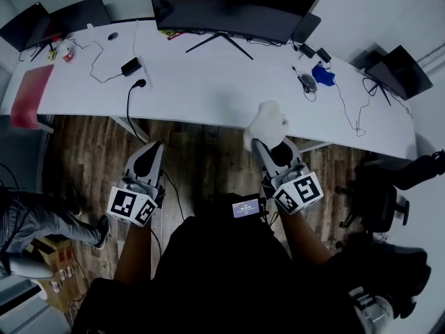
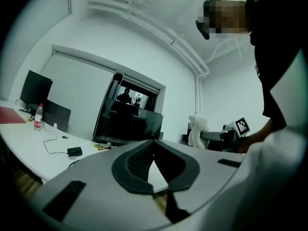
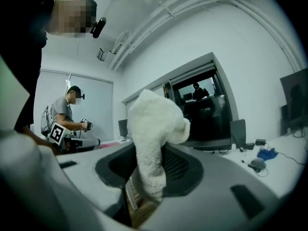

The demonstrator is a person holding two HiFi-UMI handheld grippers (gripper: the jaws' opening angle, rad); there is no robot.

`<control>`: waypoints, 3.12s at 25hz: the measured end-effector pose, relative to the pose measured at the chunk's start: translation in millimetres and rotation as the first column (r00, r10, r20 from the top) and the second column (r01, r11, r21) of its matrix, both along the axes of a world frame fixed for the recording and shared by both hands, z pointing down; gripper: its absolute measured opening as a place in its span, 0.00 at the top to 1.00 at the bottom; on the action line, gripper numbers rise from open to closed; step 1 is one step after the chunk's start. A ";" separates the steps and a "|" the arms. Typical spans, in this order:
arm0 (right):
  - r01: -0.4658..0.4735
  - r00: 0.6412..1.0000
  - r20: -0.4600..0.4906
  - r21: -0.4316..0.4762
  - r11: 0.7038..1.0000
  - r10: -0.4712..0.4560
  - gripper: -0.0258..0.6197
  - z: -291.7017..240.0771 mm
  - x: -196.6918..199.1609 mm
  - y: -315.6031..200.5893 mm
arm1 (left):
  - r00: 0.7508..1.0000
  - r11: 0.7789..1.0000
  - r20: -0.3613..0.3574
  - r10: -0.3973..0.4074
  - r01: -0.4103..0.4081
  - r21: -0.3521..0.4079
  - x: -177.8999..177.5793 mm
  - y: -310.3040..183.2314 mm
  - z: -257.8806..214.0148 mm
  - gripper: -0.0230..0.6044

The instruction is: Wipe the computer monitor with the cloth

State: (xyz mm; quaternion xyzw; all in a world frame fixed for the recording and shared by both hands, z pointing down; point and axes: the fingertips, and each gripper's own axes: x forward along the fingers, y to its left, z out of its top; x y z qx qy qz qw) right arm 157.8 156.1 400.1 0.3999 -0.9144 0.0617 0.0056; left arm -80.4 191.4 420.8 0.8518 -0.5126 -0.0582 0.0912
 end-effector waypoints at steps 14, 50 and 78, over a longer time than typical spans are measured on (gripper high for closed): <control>0.112 0.992 -0.065 0.118 0.987 -0.105 0.74 5.6 -66.4 -159.6 | 0.998 0.999 0.068 0.004 -0.006 0.031 -32.9 -165.7 -14.7 0.97; 0.291 0.859 -0.513 0.503 0.814 0.009 0.74 -236.6 -329.4 -469.1 | 0.983 0.984 0.122 0.136 -0.148 0.100 -185.7 -484.8 -64.0 0.96; 0.385 0.557 -0.827 0.340 0.858 0.077 0.77 -159.5 -348.8 -518.9 | 0.958 0.960 0.113 0.264 -0.273 0.067 -148.9 -463.6 -31.1 0.96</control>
